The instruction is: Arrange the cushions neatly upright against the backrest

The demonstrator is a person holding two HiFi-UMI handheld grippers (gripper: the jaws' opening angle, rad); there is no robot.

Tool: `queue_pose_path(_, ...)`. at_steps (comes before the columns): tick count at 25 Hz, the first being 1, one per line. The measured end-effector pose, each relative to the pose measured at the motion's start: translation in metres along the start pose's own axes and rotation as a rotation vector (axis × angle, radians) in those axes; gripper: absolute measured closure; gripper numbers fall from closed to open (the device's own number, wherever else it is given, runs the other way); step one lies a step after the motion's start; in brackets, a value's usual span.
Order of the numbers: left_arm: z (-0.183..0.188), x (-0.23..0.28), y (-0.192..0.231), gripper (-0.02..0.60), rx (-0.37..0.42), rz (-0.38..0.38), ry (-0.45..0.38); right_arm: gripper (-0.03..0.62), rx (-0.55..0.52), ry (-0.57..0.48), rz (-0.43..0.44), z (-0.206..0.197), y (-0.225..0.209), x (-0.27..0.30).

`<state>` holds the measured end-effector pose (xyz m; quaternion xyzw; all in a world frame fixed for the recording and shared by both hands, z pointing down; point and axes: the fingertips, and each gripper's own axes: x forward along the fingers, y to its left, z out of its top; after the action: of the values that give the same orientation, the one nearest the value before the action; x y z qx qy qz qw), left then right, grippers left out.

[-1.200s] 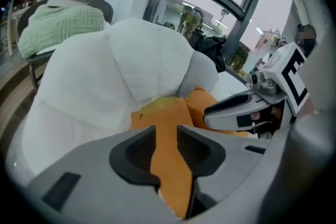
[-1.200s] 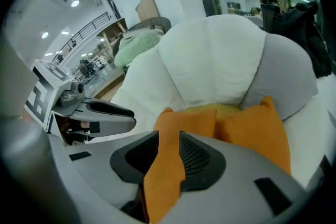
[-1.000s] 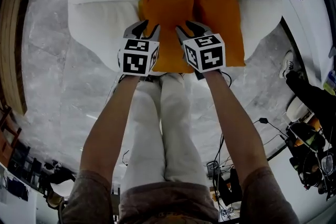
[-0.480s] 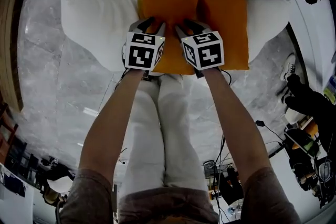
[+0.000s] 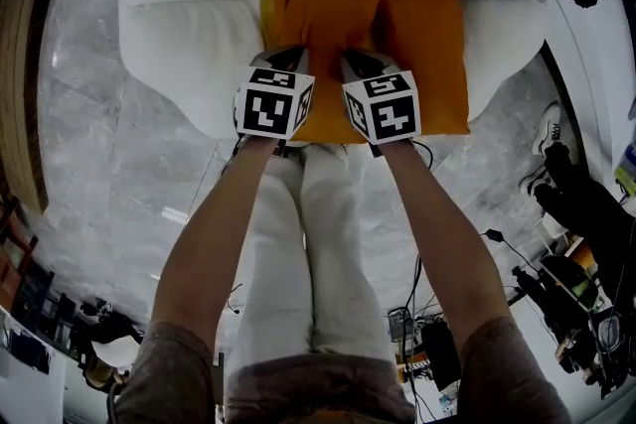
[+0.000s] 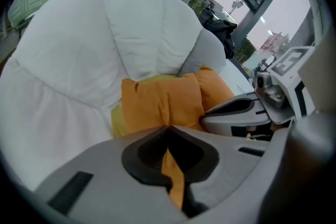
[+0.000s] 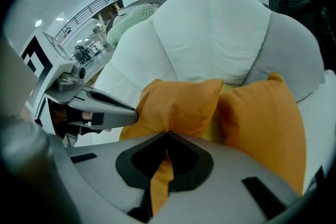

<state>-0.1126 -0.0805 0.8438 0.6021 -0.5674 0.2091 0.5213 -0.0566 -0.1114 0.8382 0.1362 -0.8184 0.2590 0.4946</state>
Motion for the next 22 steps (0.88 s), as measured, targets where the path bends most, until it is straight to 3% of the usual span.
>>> queue_pose_path(10, 0.040, -0.039, -0.016, 0.572, 0.033, -0.014, -0.029, 0.568, 0.039, -0.063, 0.004, 0.035, 0.001, -0.040)
queue_pose_path(22, 0.159, -0.124, -0.016, 0.572, 0.098, 0.039, -0.180, 0.569, -0.017, -0.218, -0.033, 0.162, 0.007, -0.105)
